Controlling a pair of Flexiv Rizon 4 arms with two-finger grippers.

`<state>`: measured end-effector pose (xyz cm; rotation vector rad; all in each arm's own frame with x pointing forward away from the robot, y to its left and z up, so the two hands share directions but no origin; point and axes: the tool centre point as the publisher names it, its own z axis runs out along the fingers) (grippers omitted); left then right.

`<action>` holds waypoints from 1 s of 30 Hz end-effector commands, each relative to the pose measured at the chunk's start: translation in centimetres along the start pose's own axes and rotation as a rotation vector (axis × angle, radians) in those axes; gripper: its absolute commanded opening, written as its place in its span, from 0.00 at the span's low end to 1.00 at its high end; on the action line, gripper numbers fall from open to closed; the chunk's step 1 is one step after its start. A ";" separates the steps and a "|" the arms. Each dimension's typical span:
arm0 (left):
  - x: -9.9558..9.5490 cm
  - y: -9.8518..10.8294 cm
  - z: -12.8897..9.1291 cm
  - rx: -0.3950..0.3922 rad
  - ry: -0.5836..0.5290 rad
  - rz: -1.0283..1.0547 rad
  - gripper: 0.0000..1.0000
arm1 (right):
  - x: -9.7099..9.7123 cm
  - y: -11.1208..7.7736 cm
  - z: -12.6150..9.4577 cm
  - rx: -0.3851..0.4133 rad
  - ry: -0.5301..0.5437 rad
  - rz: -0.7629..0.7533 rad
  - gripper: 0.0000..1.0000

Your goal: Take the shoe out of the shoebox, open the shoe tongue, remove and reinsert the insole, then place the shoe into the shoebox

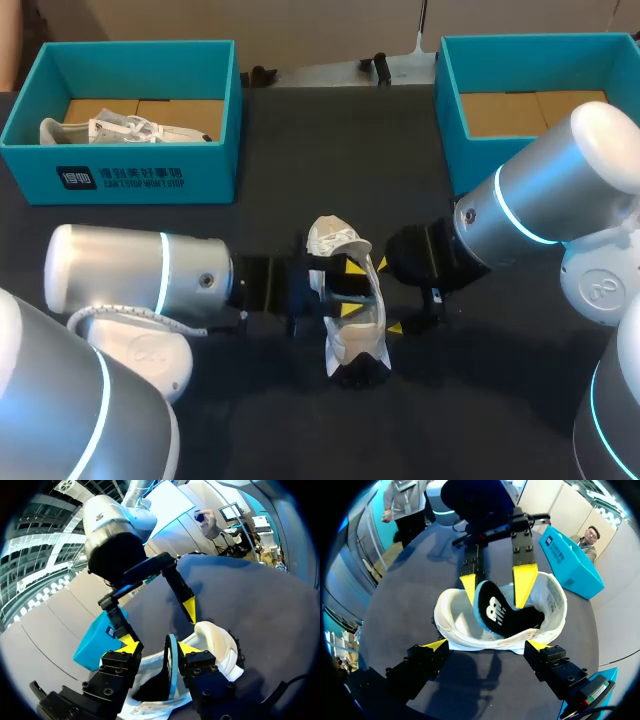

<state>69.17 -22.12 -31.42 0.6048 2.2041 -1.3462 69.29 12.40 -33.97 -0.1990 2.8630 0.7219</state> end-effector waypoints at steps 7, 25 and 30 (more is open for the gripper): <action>-0.1 -1.8 -2.4 0.019 0.039 -0.020 0.47 | 0.1 0.0 0.1 -0.002 -0.001 -0.001 1.00; -0.9 -4.1 -6.5 -0.020 0.194 -0.089 0.83 | 0.1 0.0 0.1 -0.002 -0.001 -0.001 1.00; -0.7 -4.1 -7.7 -0.033 0.266 -0.056 0.96 | 0.1 0.0 0.1 -0.002 -0.001 -0.001 1.00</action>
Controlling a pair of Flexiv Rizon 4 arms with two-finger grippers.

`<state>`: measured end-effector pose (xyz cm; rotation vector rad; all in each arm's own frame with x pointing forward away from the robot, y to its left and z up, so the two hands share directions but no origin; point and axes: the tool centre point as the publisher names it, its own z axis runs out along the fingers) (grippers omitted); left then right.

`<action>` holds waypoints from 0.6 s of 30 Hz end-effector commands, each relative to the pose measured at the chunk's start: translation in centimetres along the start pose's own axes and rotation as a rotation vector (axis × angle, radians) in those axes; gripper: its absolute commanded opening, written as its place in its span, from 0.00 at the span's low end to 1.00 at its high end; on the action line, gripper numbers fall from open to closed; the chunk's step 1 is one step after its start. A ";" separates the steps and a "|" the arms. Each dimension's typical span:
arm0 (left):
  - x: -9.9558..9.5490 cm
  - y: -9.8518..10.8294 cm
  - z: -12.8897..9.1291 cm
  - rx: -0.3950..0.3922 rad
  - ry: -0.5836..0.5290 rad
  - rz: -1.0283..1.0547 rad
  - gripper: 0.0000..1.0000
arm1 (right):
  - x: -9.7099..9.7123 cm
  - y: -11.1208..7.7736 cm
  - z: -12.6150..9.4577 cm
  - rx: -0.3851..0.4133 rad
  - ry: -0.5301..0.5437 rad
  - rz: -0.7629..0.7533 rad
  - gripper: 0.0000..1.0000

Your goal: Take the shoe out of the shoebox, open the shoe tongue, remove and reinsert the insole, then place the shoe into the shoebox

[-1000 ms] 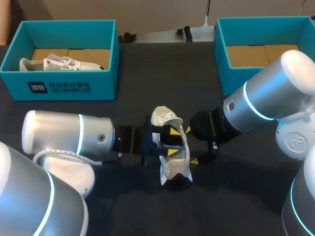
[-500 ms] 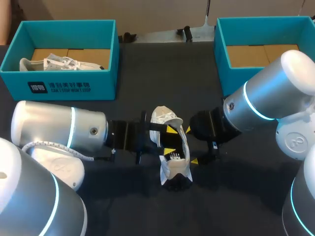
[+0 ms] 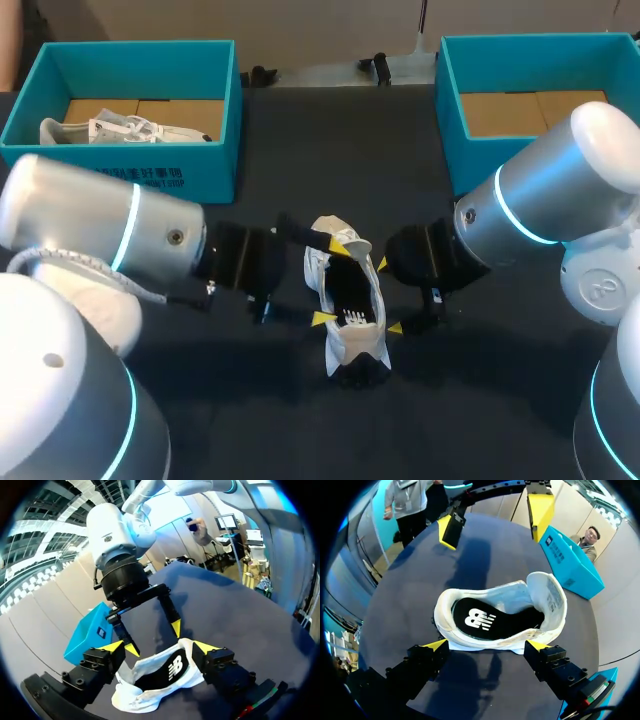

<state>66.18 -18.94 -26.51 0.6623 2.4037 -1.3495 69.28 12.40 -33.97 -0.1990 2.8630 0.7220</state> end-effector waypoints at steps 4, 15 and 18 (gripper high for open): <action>-0.1 -0.4 -3.3 -0.039 0.131 0.035 1.00 | 0.1 0.0 0.1 -0.002 -0.001 -0.001 1.00; -0.6 -1.0 -6.8 -0.045 0.314 0.193 1.00 | 0.1 0.0 0.1 -0.002 -0.001 -0.001 1.00; -0.7 -1.3 -7.2 -0.045 0.318 0.197 1.00 | 0.1 0.0 0.1 -0.002 -0.001 -0.001 1.00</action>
